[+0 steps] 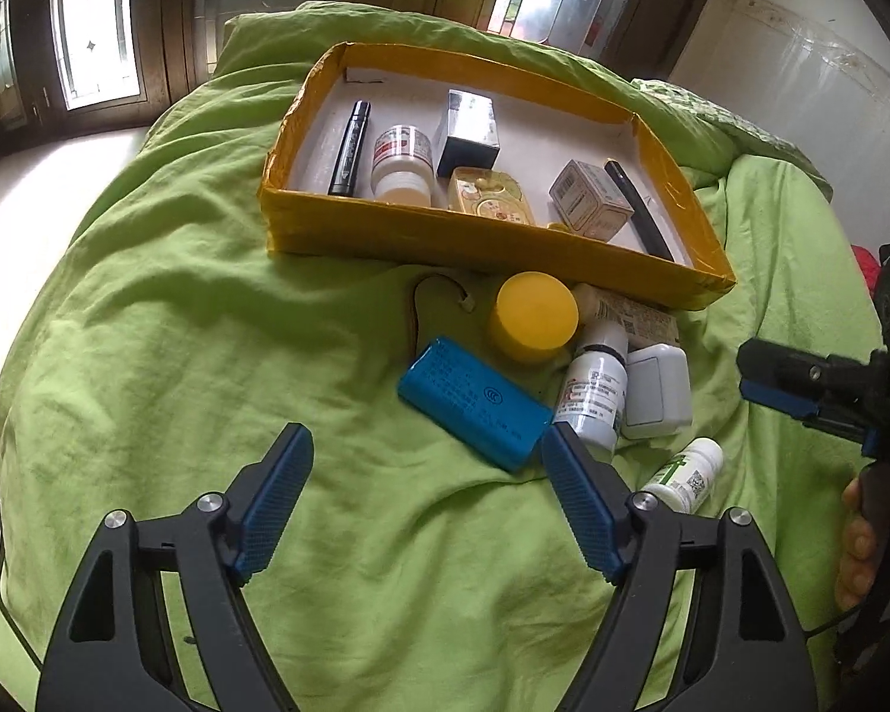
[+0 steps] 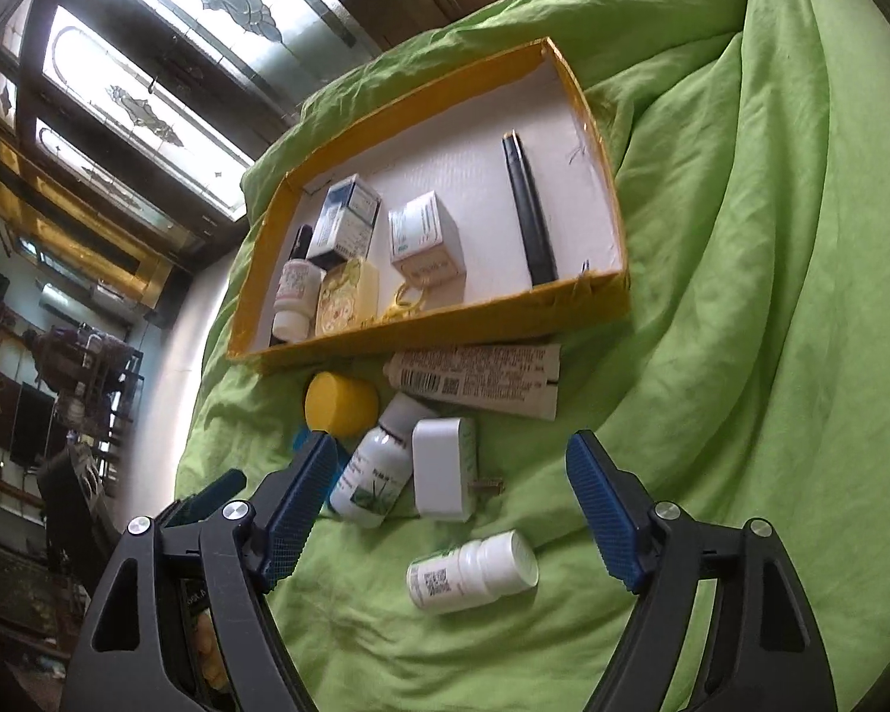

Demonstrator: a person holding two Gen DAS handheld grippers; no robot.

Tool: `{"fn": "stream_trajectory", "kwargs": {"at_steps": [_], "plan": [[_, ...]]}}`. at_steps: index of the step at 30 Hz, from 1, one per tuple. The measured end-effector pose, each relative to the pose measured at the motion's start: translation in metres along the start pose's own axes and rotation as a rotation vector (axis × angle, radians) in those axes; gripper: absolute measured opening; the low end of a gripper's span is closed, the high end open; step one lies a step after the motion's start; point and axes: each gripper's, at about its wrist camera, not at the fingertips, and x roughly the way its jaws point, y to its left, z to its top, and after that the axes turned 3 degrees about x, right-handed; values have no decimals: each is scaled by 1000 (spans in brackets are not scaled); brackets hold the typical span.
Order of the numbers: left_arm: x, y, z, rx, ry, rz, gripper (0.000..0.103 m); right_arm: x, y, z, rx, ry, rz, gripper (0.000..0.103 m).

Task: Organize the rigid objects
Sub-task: 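Lift both open tools back over the remaining items, then grasp the white plug charger with the right tool while the left grasps the yellow ball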

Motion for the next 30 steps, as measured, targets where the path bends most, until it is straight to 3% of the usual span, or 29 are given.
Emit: {"fn": "stream_trajectory", "kwargs": {"at_steps": [6, 10, 19, 26, 30], "plan": [[-4, -2, -8, -10, 4, -10, 80, 17, 2, -11, -1, 45, 15, 73], [-3, -4, -8, -3, 3, 4, 80, 28, 8, -18, -5, 67, 40, 44], [-3, -4, -8, -7, -4, 9, 80, 48, 15, -13, -32, 48, -29, 25], [3, -12, 4, 27, -18, 38, 80, 53, 23, -14, -95, 39, -78, 25], [9, -18, 18, 46, -36, 58, 80, 41, 25, -13, -103, 12, -59, 24]]}}
